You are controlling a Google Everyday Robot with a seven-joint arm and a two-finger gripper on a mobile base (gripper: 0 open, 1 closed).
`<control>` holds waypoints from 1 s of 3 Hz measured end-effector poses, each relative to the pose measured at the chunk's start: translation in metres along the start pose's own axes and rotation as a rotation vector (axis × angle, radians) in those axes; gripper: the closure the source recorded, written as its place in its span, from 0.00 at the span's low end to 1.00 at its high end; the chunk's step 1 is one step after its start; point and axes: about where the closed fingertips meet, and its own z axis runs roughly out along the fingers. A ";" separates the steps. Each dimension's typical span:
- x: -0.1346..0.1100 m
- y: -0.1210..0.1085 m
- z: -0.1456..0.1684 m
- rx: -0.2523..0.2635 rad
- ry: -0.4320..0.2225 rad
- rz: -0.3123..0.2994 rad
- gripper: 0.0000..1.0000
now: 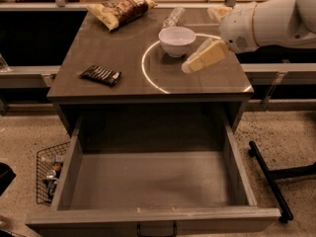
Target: Place rxbar chocolate into top drawer
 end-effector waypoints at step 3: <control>-0.021 0.059 0.182 -0.149 -0.102 0.107 0.00</control>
Offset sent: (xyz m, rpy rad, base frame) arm 0.0480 0.1847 -0.0943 0.1391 0.1337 0.1135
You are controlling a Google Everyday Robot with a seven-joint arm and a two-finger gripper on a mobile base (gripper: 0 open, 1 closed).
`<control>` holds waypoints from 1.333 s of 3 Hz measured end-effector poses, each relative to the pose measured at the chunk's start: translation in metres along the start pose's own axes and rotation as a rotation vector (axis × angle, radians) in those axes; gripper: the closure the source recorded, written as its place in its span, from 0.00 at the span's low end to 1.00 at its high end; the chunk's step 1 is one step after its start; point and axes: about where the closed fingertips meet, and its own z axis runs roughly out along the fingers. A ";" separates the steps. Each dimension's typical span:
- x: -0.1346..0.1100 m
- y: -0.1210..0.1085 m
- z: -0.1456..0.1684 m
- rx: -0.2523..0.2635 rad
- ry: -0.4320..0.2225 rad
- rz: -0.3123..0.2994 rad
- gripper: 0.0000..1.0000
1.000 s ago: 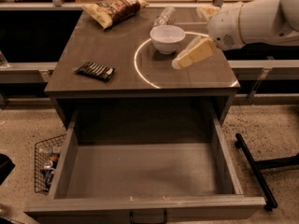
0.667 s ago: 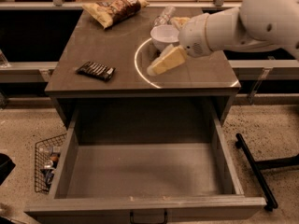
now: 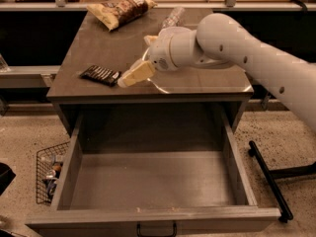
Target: Place rxbar chocolate into top drawer
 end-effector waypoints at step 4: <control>-0.002 0.017 0.068 -0.006 -0.142 0.095 0.00</control>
Offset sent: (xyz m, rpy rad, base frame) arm 0.0228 0.0538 -0.0318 0.1928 0.0372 0.0295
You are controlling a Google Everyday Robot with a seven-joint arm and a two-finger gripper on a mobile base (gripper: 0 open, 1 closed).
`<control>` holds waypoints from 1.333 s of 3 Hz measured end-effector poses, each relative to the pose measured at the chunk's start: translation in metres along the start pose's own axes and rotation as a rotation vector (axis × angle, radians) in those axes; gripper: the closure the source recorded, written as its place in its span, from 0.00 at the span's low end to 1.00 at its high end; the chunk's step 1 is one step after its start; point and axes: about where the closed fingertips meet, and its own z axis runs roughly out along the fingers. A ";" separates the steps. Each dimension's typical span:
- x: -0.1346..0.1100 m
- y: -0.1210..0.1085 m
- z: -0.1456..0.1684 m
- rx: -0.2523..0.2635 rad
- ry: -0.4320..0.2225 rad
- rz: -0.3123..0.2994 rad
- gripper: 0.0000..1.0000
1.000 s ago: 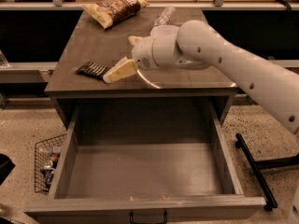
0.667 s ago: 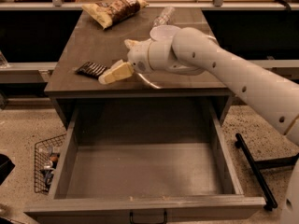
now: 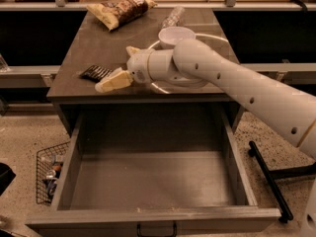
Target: Place rxbar chocolate into top drawer
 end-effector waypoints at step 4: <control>0.009 0.008 0.025 0.035 0.038 0.000 0.40</control>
Offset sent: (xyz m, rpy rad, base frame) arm 0.0060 0.0185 -0.0130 -0.0009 0.0110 -0.0609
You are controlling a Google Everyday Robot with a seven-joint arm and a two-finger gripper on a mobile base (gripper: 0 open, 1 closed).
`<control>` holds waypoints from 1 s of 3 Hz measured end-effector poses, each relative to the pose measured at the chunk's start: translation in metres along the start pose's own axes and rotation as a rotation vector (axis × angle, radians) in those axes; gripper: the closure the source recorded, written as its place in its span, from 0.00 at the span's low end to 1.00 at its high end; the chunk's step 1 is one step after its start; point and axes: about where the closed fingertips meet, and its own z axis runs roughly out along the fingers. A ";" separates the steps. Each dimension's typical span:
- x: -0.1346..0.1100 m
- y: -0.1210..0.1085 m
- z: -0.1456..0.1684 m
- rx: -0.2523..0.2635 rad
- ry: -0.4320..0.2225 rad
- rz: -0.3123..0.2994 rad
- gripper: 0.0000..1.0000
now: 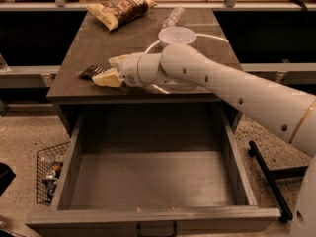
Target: Place rxbar chocolate into top drawer
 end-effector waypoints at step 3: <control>-0.001 0.005 0.005 -0.011 -0.001 -0.001 1.00</control>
Offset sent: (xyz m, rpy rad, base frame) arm -0.0007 0.0019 -0.0003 0.0003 0.0006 0.0031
